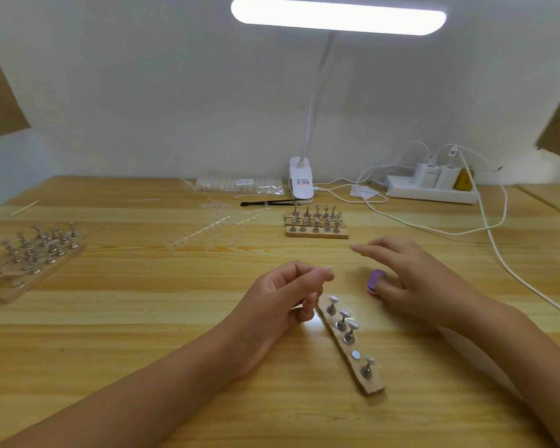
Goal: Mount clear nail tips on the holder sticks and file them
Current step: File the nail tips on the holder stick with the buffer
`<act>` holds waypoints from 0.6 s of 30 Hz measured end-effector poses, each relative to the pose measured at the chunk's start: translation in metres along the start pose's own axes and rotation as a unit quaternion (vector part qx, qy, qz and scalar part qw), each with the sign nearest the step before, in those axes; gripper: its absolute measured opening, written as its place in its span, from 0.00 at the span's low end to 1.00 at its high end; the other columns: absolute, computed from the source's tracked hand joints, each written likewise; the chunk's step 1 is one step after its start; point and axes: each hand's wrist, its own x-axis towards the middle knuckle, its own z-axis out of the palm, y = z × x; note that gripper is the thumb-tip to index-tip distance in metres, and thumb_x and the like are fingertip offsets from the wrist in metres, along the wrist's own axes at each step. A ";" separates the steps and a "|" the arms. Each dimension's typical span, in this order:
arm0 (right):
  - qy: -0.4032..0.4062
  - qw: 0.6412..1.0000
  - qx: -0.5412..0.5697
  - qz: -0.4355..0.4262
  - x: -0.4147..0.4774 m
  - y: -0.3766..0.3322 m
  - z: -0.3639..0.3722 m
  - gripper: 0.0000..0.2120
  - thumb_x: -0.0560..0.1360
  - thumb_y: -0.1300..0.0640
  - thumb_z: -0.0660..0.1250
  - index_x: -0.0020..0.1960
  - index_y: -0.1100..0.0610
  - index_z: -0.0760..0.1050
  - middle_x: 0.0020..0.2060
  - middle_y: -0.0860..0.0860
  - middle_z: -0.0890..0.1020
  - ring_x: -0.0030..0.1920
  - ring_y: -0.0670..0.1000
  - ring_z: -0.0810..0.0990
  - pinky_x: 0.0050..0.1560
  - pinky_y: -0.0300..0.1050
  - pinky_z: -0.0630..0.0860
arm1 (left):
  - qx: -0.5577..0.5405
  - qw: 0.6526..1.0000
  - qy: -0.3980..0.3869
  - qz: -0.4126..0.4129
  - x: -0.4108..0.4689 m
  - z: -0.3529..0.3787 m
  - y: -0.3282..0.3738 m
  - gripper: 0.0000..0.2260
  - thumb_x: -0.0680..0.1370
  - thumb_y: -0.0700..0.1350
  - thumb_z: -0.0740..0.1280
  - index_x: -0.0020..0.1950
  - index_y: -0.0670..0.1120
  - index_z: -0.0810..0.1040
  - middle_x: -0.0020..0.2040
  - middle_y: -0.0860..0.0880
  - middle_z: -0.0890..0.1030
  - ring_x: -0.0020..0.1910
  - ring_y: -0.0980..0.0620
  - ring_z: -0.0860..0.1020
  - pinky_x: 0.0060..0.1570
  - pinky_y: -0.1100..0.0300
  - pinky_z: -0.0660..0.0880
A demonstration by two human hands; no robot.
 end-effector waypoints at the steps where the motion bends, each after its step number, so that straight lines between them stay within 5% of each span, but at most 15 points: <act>1: -0.007 1.000 -0.009 -0.012 0.000 -0.002 -0.001 0.27 0.76 0.59 0.67 0.73 0.45 0.68 0.63 0.43 0.73 0.64 0.46 0.68 0.65 0.46 0.67 | 0.001 1.000 0.004 0.009 -0.001 0.001 0.001 0.12 0.69 0.57 0.75 0.47 0.51 0.86 0.34 0.55 0.74 0.34 0.59 0.72 0.39 0.68 0.73; 6: -0.051 0.998 0.031 -0.013 -0.001 0.001 -0.011 0.24 0.76 0.66 0.64 0.66 0.43 0.75 0.59 0.39 0.75 0.62 0.44 0.72 0.62 0.45 0.71 | -0.002 0.999 0.017 0.028 0.000 0.000 0.003 0.13 0.69 0.54 0.73 0.50 0.52 0.86 0.36 0.54 0.75 0.36 0.60 0.73 0.40 0.66 0.74; 13: -0.027 0.991 0.126 -0.037 -0.003 -0.009 -0.012 0.10 0.76 0.57 0.71 0.56 0.49 0.80 0.49 0.41 0.81 0.51 0.43 0.80 0.53 0.44 0.79 | 0.028 0.997 0.056 0.036 0.001 -0.001 0.002 0.12 0.67 0.56 0.75 0.44 0.51 0.85 0.35 0.55 0.75 0.36 0.58 0.73 0.41 0.66 0.74; 16: 0.027 0.934 0.357 -0.001 -0.004 -0.032 -0.016 0.16 0.71 0.51 0.71 0.58 0.50 0.80 0.46 0.47 0.83 0.48 0.48 0.84 0.49 0.42 0.81 | 0.074 0.992 0.083 0.055 -0.002 -0.001 0.002 0.09 0.67 0.58 0.74 0.39 0.54 0.82 0.34 0.54 0.73 0.39 0.57 0.72 0.45 0.63 0.72; 18: 0.012 0.876 0.482 -0.011 -0.007 -0.048 -0.016 0.17 0.71 0.56 0.71 0.60 0.51 0.79 0.46 0.51 0.83 0.47 0.52 0.85 0.48 0.40 0.81 | 0.086 0.990 0.089 0.062 -0.003 0.000 0.003 0.06 0.69 0.55 0.74 0.40 0.55 0.82 0.34 0.55 0.73 0.36 0.57 0.71 0.44 0.62 0.71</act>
